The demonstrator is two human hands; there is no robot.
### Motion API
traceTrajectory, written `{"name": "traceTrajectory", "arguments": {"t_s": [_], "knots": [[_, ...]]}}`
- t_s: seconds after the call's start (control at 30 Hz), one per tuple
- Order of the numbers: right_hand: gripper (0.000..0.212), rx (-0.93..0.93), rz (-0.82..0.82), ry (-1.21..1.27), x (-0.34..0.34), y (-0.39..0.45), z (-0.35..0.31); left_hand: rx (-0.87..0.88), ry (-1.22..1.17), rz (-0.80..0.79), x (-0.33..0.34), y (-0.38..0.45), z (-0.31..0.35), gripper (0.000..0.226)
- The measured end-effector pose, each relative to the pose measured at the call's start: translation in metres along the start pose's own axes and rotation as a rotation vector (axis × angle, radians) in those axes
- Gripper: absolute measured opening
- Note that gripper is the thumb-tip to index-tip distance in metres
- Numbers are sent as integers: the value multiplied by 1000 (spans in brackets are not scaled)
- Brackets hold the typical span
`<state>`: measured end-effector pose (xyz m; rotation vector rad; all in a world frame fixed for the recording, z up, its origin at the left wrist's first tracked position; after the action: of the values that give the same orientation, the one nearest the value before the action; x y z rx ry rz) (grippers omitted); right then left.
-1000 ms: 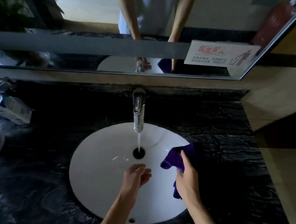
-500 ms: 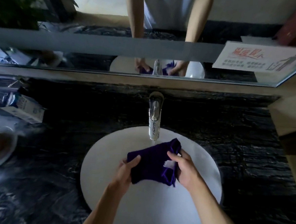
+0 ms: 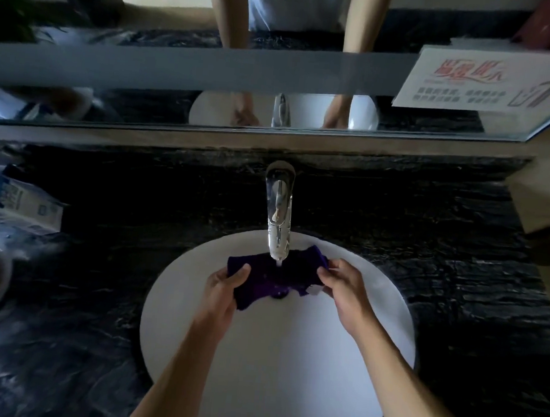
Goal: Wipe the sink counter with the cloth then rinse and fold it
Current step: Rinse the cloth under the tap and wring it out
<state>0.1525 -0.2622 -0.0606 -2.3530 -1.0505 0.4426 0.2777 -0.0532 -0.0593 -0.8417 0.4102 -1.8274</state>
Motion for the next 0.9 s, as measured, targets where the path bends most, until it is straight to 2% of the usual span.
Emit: {"name": "traceTrajectory", "arguments": {"t_s": [0.1,0.2,0.3,0.37,0.43,0.5,0.6,0.7,0.8,0.83,0.9], "knots": [[24,-77,54,24,-11,-8,-13,49,138,16,4,8,1,21],[46,-161,53,-26,-23,-16,-20,70,255,31,12,16,-5,17],[54,-209,73,-135,-36,-19,-21,104,308,-5,29,15,-7,20],[56,-208,85,-170,-41,-21,-21,132,314,26,33,12,-3,39],[55,-220,106,-271,-44,-22,-22,130,336,-7,36,15,-5,58],[52,-253,131,-455,-42,-23,-23,124,455,-47,39,19,-6,61],[45,-338,194,-648,-39,-25,-27,223,809,14,40,20,2,43],[34,-420,239,-722,-33,-27,-33,299,863,94,41,15,10,35],[22,-412,237,-612,-30,-26,-36,370,787,91,34,14,21,26],[18,-376,205,-519,-30,-24,-37,365,719,79,29,14,23,21],[15,-254,88,-291,-27,-21,-36,299,576,25,20,14,23,26]]}}
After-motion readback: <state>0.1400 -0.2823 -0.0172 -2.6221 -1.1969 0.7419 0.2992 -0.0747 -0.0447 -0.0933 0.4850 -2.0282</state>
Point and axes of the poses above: each hand's wrist, its own y-axis towards the middle knuckle, its own x-axis out of the palm, z = x × y, the point moved 8 cm from there along y, towards the middle knuckle, and after that the axes turned 3 degrees about -y, right-handed, at the moved point
